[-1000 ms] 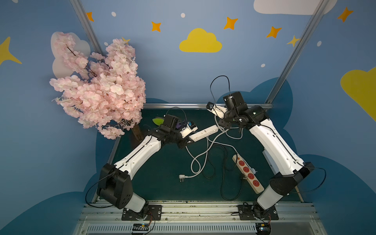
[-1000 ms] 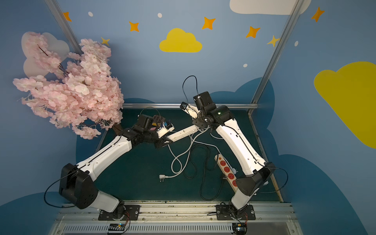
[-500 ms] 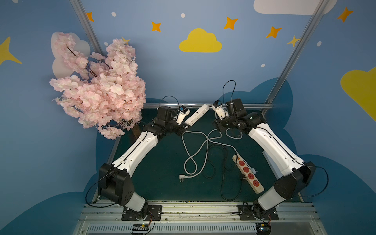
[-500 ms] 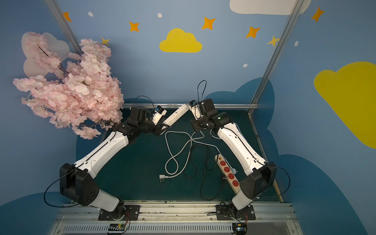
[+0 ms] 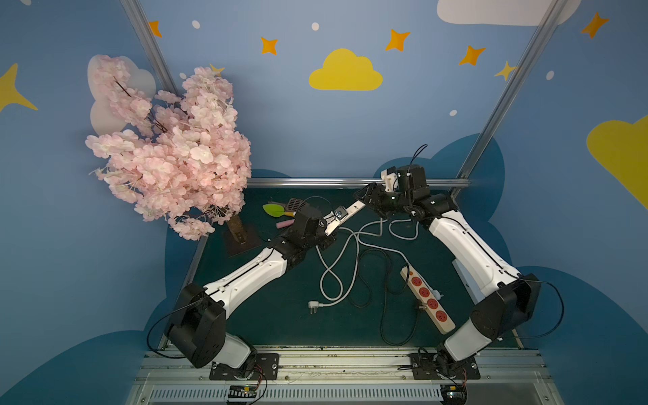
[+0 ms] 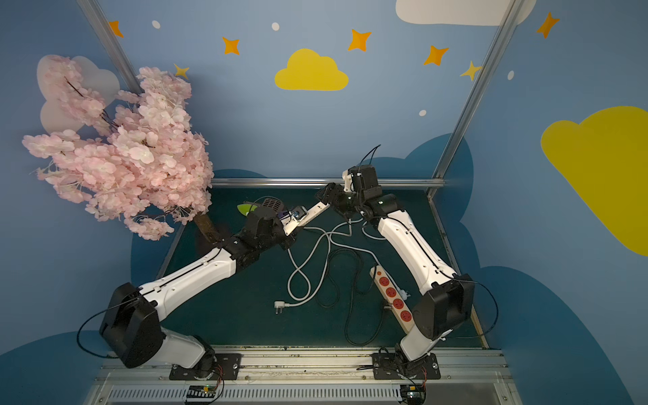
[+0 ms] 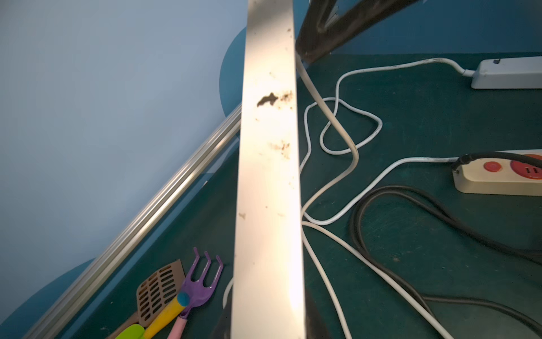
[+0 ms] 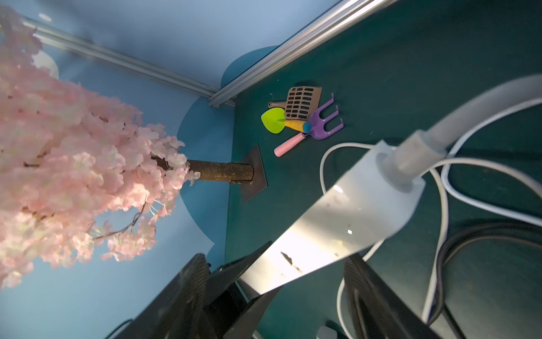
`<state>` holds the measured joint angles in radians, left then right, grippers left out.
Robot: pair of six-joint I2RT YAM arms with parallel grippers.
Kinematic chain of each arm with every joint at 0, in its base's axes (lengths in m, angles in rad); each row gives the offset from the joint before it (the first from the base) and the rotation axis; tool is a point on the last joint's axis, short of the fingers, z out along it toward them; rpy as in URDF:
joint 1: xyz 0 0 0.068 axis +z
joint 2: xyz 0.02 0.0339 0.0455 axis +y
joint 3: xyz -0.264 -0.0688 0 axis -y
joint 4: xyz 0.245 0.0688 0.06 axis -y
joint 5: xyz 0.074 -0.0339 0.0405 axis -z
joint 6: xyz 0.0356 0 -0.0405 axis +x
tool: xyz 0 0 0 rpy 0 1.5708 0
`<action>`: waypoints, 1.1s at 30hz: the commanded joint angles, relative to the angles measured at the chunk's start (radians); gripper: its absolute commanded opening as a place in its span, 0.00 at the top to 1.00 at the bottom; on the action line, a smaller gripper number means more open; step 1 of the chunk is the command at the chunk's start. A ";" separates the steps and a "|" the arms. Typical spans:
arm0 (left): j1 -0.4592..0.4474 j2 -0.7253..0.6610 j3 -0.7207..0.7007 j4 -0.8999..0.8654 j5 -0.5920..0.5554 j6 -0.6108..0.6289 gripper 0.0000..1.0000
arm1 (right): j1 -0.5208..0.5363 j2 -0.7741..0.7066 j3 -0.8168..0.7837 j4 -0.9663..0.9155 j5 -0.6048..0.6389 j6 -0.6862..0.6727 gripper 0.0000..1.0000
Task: Wrap the cord around the power strip
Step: Adjust the power strip.
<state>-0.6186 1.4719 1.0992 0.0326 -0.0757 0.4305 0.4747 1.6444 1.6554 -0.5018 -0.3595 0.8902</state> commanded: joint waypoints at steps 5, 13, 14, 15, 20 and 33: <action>-0.090 -0.029 -0.004 0.199 -0.136 0.119 0.97 | 0.001 0.045 -0.024 0.047 0.083 0.263 0.32; -0.142 -0.002 0.028 0.160 -0.183 0.141 0.80 | -0.006 0.057 -0.054 0.107 0.124 0.307 0.69; -0.142 -0.010 0.035 0.126 -0.172 0.125 0.73 | -0.011 0.054 -0.066 0.123 0.123 0.301 0.73; -0.143 -0.021 0.044 0.091 -0.156 0.103 0.66 | -0.015 0.052 -0.078 0.134 0.123 0.298 0.77; -0.109 -0.063 0.137 -0.228 0.038 -0.053 0.35 | -0.050 0.032 -0.154 0.257 0.103 0.259 0.86; 0.087 0.091 0.367 -0.623 0.589 -0.257 0.17 | -0.099 0.008 -0.075 0.211 -0.188 0.040 0.91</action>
<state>-0.5320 1.5192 1.4387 -0.4847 0.3973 0.2020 0.3702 1.6939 1.5471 -0.3157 -0.4469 0.9638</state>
